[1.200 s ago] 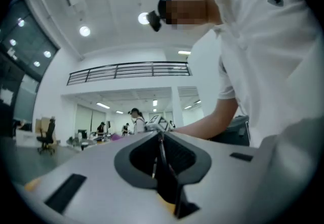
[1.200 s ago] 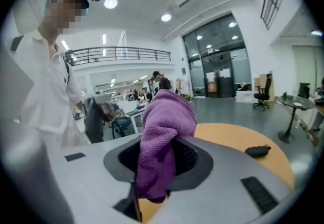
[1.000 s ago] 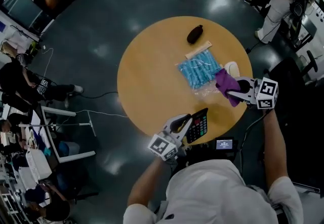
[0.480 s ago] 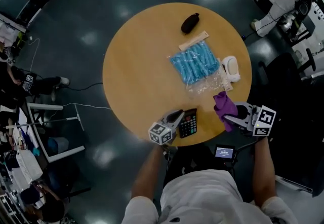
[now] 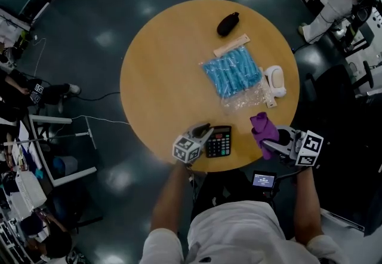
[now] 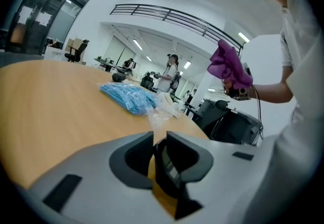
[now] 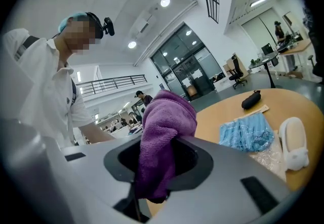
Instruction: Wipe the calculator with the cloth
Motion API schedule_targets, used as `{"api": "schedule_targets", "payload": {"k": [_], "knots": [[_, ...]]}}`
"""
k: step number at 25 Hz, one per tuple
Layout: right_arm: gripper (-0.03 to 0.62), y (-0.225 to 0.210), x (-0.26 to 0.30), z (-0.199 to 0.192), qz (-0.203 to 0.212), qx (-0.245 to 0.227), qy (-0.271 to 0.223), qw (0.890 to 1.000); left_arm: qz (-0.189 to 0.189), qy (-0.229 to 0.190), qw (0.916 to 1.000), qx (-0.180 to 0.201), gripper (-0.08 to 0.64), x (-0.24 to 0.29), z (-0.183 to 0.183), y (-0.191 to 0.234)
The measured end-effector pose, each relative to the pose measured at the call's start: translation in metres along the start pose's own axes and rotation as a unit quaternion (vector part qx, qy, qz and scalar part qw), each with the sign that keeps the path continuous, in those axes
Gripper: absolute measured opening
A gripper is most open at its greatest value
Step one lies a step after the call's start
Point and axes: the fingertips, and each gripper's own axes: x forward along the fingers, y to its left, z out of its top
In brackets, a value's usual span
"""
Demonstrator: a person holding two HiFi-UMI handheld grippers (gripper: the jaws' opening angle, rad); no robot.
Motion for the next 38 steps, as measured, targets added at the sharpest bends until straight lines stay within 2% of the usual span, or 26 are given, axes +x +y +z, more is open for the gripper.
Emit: {"api": "schedule_targets", "payload": {"k": [4,7,11,13,14,15,16,18,20,21,22,23,25,28,38], "knots": [[0.117,-0.001,-0.001,0.001,-0.016,-0.001,-0.009,1.000,0.045,0.045,0.9977,0.024,0.081,0.000,-0.008,0.009],[0.117,-0.001,-0.003,0.006,-0.047,-0.014,-0.017,0.999,0.086,0.075,0.9927,0.039,0.083,-0.008,-0.010,0.021],[0.117,-0.004,-0.017,0.026,-0.144,-0.046,-0.052,0.987,0.137,0.052,0.9882,0.044,0.083,-0.031,0.014,0.030],[0.118,0.001,-0.024,0.038,-0.201,-0.077,-0.061,0.975,0.187,0.009,0.9799,0.068,0.083,-0.056,0.047,0.028],[0.118,0.005,-0.027,0.044,-0.229,-0.093,-0.068,0.967,0.218,-0.023,0.9721,0.084,0.080,-0.072,0.068,0.023],[0.118,0.010,-0.032,0.052,-0.256,-0.109,-0.077,0.957,0.249,-0.058,0.9616,0.100,0.039,-0.090,0.091,0.014],[0.118,0.016,-0.037,0.059,-0.283,-0.123,-0.090,0.947,0.277,-0.091,0.9492,0.117,0.008,-0.108,0.115,0.001],[0.118,0.029,-0.048,0.073,-0.326,-0.143,-0.122,0.927,0.322,-0.158,0.9228,0.140,0.006,-0.145,0.161,-0.038],[0.118,0.042,-0.057,0.080,-0.351,-0.153,-0.153,0.911,0.354,-0.222,0.8978,0.140,0.006,-0.180,0.194,-0.079],[0.118,0.046,-0.060,0.080,-0.357,-0.155,-0.165,0.906,0.363,-0.245,0.8891,0.133,0.006,-0.193,0.202,-0.096],[0.118,0.049,-0.061,0.077,-0.360,-0.155,-0.172,0.904,0.366,-0.261,0.8849,0.121,0.006,-0.202,0.204,-0.109],[0.117,0.051,-0.060,0.073,-0.362,-0.153,-0.174,0.903,0.365,-0.270,0.8844,0.109,0.006,-0.208,0.202,-0.120],[0.117,0.055,-0.058,0.060,-0.360,-0.144,-0.167,0.906,0.351,-0.277,0.8897,0.092,0.006,-0.211,0.193,-0.138],[0.115,0.063,-0.053,0.048,-0.351,-0.141,-0.154,0.913,0.335,-0.272,0.8975,0.092,0.006,-0.210,0.185,-0.154],[0.115,0.074,-0.038,0.050,-0.326,-0.152,-0.148,0.921,0.340,-0.250,0.9013,0.100,0.006,-0.212,0.184,-0.159]]}}
